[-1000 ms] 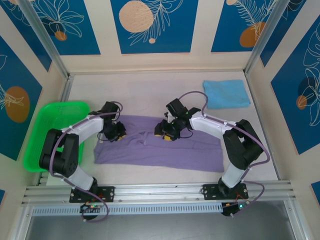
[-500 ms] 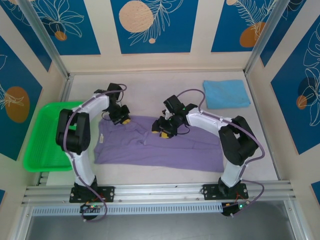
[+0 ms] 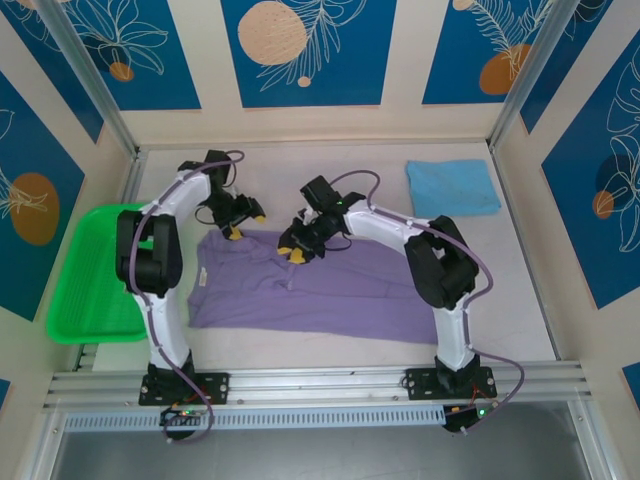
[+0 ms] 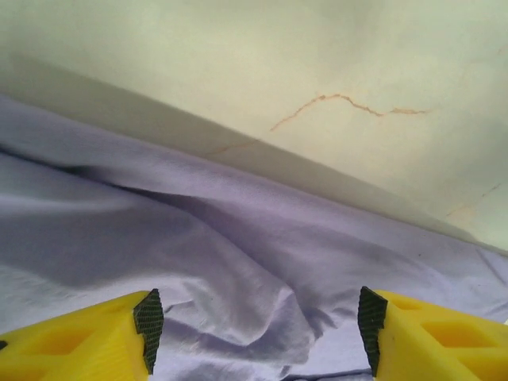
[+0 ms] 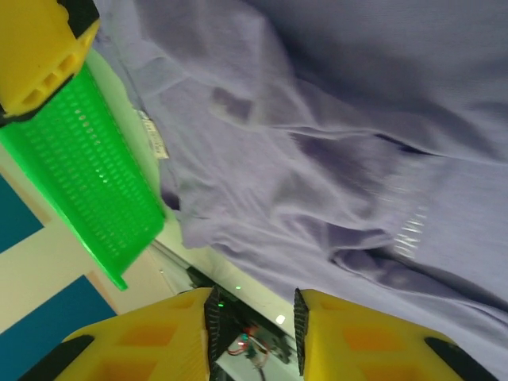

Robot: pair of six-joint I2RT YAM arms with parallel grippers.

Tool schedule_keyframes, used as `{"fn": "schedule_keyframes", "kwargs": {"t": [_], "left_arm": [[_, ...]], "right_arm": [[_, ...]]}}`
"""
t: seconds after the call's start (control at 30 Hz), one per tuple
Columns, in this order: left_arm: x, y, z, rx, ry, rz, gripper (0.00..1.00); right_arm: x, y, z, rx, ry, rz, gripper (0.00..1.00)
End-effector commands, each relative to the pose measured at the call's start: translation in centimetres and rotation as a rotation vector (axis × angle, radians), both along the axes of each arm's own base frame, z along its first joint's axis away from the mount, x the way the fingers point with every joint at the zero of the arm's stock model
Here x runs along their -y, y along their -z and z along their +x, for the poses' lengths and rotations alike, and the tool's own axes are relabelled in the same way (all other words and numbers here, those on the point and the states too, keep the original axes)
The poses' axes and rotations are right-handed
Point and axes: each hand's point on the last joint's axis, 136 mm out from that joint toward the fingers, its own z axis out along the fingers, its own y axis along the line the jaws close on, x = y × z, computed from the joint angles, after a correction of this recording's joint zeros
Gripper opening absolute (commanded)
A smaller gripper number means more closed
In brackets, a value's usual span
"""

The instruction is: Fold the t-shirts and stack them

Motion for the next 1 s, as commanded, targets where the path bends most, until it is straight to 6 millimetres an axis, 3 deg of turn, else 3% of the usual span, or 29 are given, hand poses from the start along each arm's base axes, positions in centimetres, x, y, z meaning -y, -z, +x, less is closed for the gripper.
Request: {"fn": "schedule_keyframes", "kwargs": {"t": [0.0, 0.3, 0.57, 0.97], "left_arm": [[-3.8, -1.9, -0.4, 0.044, -0.072, 0.063, 0.66], [-7.5, 0.9, -1.8, 0.046, -0.169, 0.067, 0.50], [-7.7, 3.2, -1.2, 0.032, -0.163, 0.064, 0.51], [-7.9, 4.9, -1.7, 0.021, -0.184, 0.073, 0.48]], "right_arm": [[-2.3, -0.7, -1.9, -0.099, -0.011, -0.041, 0.36], [-4.0, 2.6, -1.9, -0.147, 0.058, -0.259, 0.40], [-5.8, 4.7, -0.6, -0.102, 0.081, -0.364, 0.41], [-5.9, 6.6, 1.3, -0.079, 0.145, -0.424, 0.38]]}}
